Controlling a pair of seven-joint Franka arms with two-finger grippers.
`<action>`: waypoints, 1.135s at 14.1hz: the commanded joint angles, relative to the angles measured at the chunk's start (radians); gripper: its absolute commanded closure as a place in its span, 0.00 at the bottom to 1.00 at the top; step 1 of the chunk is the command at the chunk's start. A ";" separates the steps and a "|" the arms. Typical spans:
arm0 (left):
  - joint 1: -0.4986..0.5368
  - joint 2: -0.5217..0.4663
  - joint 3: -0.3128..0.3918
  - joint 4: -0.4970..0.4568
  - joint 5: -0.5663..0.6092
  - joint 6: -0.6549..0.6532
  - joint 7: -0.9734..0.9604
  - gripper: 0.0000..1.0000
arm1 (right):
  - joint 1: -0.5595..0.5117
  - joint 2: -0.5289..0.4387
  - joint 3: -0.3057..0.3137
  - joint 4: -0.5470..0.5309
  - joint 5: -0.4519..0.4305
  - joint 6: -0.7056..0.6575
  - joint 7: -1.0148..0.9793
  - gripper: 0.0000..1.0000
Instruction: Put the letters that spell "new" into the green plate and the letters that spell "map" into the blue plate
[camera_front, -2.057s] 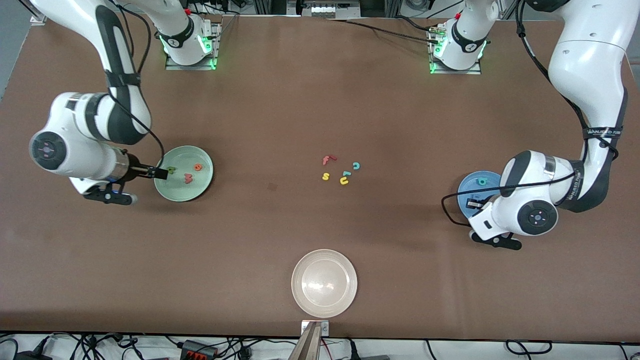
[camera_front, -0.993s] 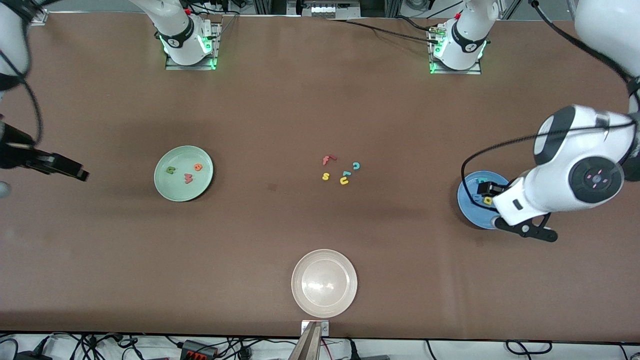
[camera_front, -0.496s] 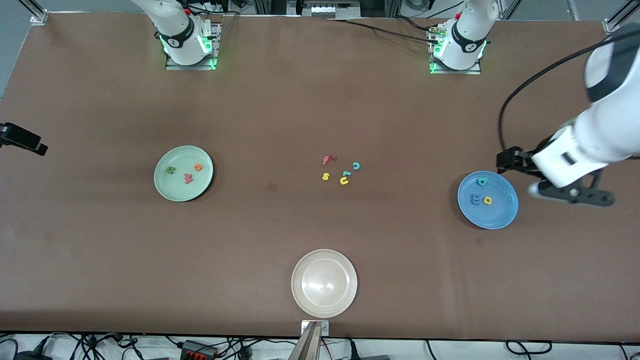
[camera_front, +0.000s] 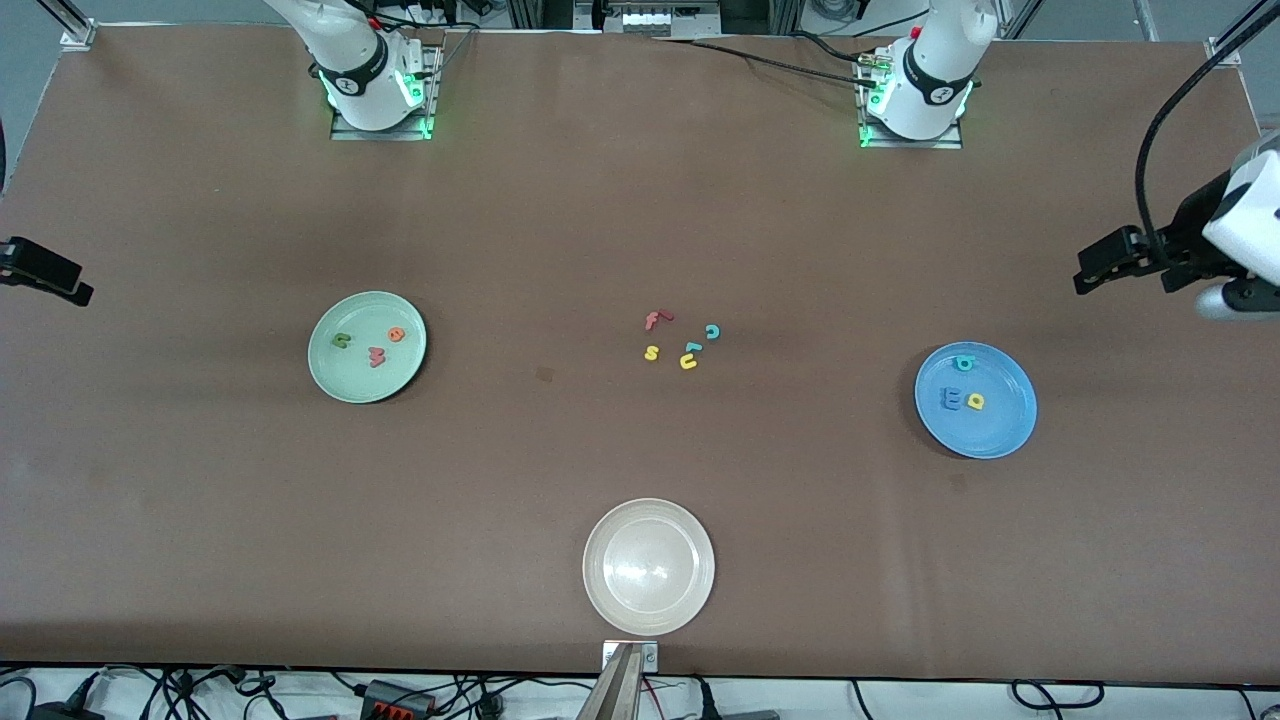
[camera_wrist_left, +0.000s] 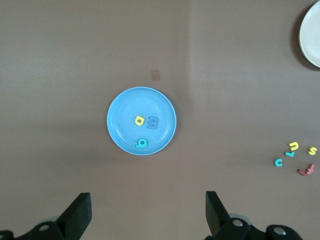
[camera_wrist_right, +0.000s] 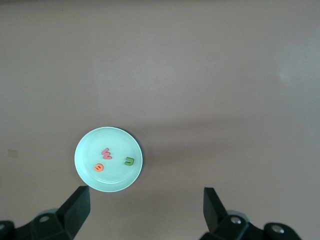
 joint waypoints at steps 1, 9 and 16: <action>-0.025 -0.087 0.028 -0.172 -0.008 0.127 0.034 0.00 | -0.031 -0.077 0.026 -0.115 -0.016 0.048 -0.004 0.00; 0.002 -0.081 0.010 -0.171 0.032 0.116 0.144 0.00 | -0.032 -0.197 0.021 -0.275 -0.018 0.097 -0.004 0.00; 0.065 -0.078 -0.065 -0.163 0.032 0.108 0.152 0.00 | -0.035 -0.198 0.018 -0.275 0.002 0.054 -0.004 0.00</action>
